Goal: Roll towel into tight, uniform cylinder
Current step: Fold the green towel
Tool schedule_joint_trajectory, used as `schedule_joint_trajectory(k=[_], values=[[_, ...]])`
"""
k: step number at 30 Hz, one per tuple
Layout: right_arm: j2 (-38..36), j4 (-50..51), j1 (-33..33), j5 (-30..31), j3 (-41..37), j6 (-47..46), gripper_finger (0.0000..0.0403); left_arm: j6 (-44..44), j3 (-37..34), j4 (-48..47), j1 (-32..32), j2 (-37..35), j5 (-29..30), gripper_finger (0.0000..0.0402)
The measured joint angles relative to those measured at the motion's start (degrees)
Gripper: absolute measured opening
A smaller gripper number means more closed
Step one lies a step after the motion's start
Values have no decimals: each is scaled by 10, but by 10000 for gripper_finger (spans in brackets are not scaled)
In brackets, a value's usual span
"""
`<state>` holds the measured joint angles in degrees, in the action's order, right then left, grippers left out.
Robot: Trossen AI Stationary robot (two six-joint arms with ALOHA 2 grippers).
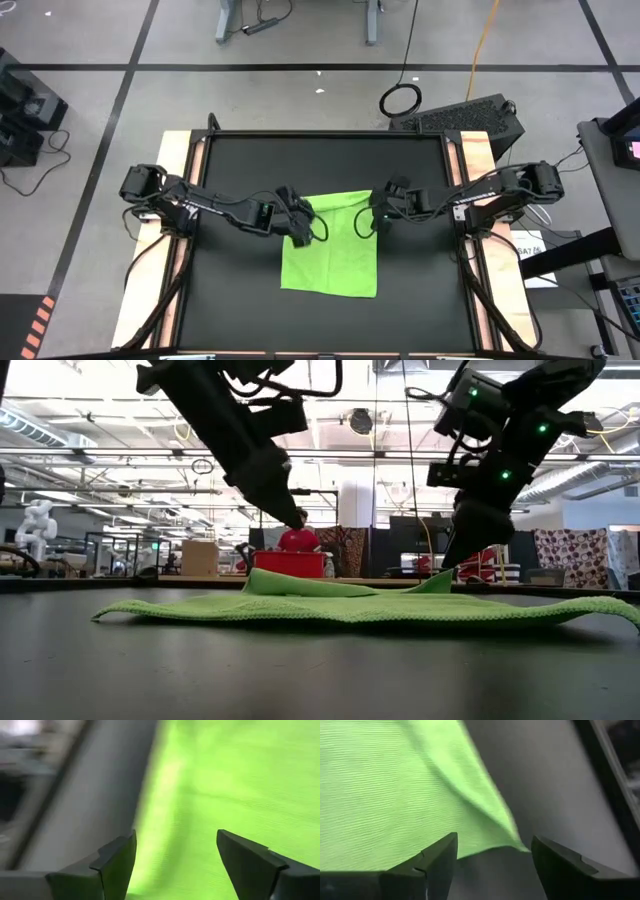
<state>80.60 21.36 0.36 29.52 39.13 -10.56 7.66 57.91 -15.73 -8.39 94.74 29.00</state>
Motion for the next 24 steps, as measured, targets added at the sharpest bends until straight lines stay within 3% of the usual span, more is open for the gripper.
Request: schedule_joint_trajectory(k=[2,4,12,18,24], values=[[0,-14,12,-11,0,30,238,-6,0,6,-4,1,-79,270],[0,-40,24,-21,-1,69,231,-7,0,12,-9,6,-123,260],[0,-229,42,-114,-1,160,201,-6,0,14,-23,44,-177,222],[2,-299,37,-127,0,188,188,-6,0,33,-38,85,-211,203],[59,-397,9,-187,0,191,179,9,0,76,-47,120,-215,198]])
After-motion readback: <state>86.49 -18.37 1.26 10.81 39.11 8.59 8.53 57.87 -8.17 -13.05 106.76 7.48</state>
